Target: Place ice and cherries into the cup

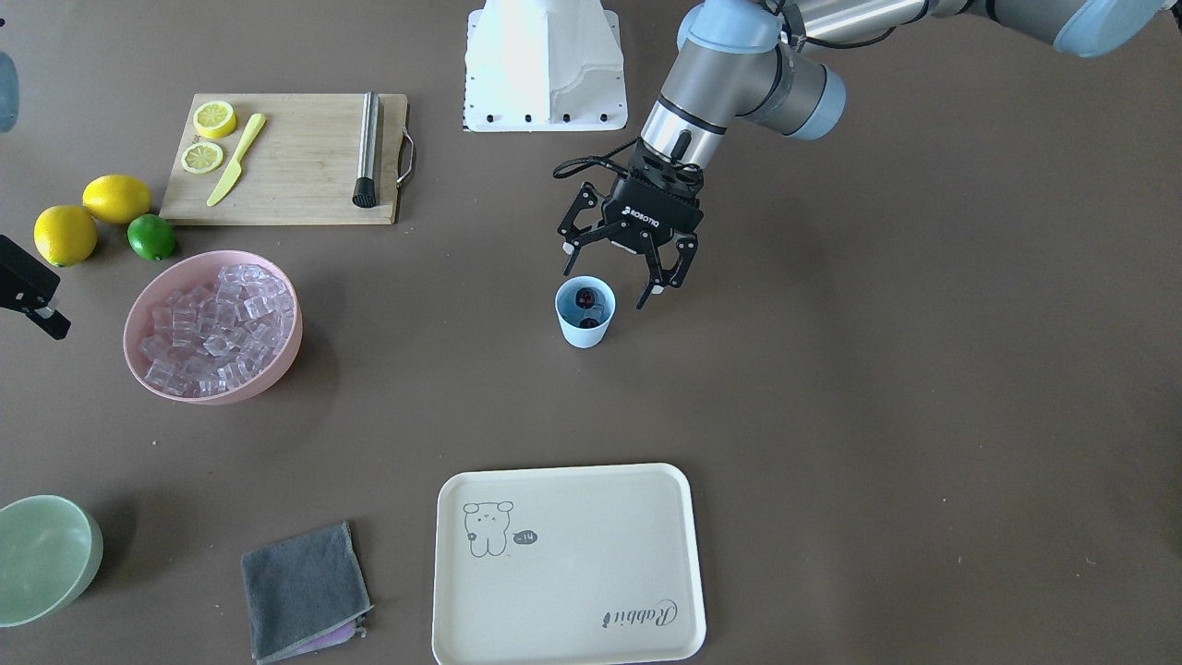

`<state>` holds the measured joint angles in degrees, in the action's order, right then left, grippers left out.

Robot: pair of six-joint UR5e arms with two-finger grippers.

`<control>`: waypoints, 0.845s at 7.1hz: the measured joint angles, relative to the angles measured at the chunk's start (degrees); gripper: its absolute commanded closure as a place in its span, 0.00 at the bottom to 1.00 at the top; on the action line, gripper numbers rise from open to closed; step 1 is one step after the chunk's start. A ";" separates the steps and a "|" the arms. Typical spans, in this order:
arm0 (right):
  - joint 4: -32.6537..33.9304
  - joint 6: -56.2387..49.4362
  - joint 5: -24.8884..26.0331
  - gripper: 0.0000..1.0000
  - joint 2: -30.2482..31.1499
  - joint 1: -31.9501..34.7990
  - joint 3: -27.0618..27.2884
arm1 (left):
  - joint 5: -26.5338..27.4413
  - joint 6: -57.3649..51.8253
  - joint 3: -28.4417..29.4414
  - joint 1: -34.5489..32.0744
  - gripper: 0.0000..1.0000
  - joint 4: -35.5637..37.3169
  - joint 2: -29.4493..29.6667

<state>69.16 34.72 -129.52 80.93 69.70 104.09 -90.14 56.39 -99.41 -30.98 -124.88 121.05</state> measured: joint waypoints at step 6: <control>1.39 -3.47 -0.66 0.00 2.46 3.00 -1.48 | -31.11 -10.13 -2.10 -26.16 0.03 10.19 -11.01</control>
<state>70.55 31.24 -130.18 83.38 72.70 102.61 -121.25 46.26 -101.51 -57.15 -114.69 110.05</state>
